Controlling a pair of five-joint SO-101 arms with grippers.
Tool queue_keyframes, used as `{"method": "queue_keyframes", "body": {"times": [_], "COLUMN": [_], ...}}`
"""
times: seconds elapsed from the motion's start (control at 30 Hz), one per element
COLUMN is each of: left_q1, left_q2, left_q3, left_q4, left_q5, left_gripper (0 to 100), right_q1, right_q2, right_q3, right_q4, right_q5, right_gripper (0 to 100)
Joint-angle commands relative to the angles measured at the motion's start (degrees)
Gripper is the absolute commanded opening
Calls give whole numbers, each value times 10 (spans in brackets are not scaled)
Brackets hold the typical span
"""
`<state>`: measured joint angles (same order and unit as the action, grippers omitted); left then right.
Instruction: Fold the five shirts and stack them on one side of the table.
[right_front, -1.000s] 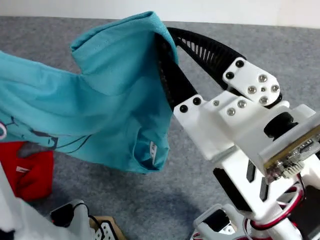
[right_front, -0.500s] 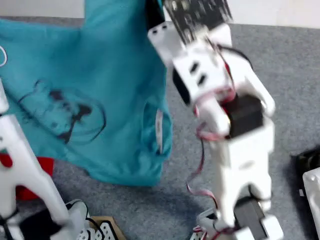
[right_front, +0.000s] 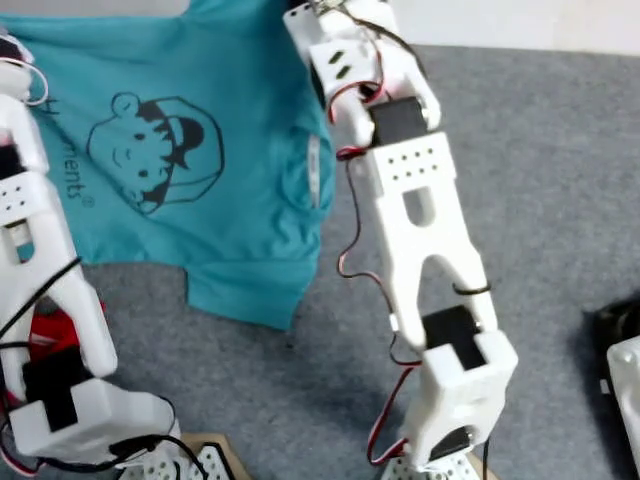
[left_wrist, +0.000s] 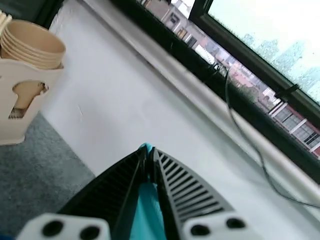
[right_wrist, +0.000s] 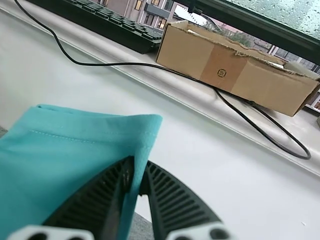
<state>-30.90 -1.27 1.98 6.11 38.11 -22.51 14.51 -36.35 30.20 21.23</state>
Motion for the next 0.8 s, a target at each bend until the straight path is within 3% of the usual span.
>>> {"method": "queue_keyframes", "body": {"times": [0.0, 0.4, 0.53, 0.77], "left_q1": [15, 10, -3, -17], "left_q2": [12, 30, 26, 26], "left_q3": [4, 153, 183, 231], "left_q4": [-16, -15, -15, -15], "left_q5": [4, 4, 3, -98], "left_gripper": [6, 6, 6, 6], "right_q1": [8, -12, -29, -57], "right_q2": [-10, -11, -11, -11], "right_q3": [-16, -16, -16, -16], "right_q4": [23, 240, 304, 387], "right_q5": [2, 0, -48, -90], "right_gripper": [7, 7, 7, 7]}}
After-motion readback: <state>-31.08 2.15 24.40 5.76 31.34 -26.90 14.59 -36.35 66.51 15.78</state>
